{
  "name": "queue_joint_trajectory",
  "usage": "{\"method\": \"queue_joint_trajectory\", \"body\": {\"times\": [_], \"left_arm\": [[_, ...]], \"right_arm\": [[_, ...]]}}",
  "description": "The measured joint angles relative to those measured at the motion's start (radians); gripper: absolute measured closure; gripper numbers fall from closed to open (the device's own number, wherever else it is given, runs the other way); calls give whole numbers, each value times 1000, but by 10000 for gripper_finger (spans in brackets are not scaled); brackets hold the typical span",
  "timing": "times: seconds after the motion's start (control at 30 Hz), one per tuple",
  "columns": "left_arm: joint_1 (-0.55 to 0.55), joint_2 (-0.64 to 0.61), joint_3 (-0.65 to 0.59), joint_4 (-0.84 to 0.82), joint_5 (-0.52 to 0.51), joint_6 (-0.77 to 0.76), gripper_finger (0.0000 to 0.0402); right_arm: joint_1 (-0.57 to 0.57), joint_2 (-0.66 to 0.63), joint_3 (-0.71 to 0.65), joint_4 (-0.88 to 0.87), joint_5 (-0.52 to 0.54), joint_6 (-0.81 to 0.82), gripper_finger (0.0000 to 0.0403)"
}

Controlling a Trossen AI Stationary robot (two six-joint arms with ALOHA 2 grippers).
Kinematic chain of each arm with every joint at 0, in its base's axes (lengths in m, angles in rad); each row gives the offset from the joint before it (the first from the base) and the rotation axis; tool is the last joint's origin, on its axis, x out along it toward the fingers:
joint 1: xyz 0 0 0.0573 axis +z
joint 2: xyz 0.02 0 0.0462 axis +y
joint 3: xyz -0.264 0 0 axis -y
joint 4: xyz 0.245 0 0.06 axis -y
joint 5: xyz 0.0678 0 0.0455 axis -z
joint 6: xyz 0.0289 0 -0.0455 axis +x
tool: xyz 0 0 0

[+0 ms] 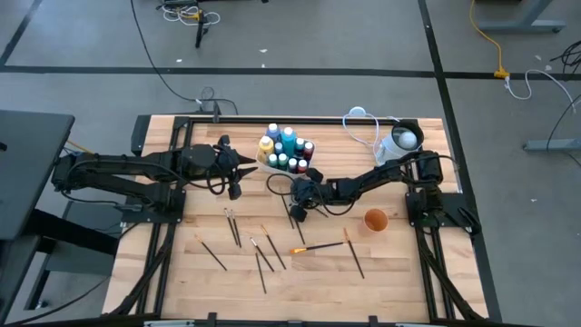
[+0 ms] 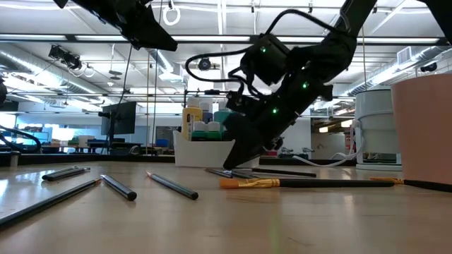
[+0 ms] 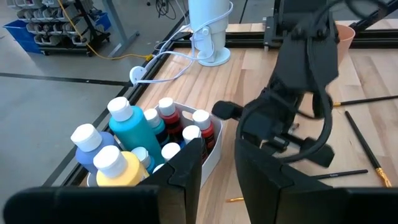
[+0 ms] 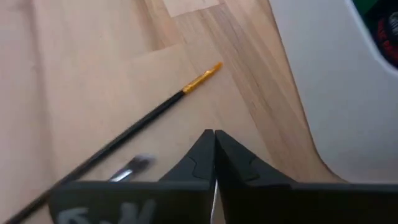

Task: Pick & Place Paint Supplies
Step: Put the black paint brush into the orange cup

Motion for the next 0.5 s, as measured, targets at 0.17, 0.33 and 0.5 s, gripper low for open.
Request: {"method": "queue_joint_trajectory", "body": {"times": [0.17, 0.33, 0.5], "left_arm": [[0, 0, 0, -2, 0, 0, 299], [0, 0, 0, -4, 0, 0, 299], [0, 0, 0, -4, 0, 0, 299]], "right_arm": [[8, -88, -1, -30, 1, -9, 399], [36, -184, 0, -56, -15, -23, 401], [92, -343, 0, -131, 20, -59, 402]]}}
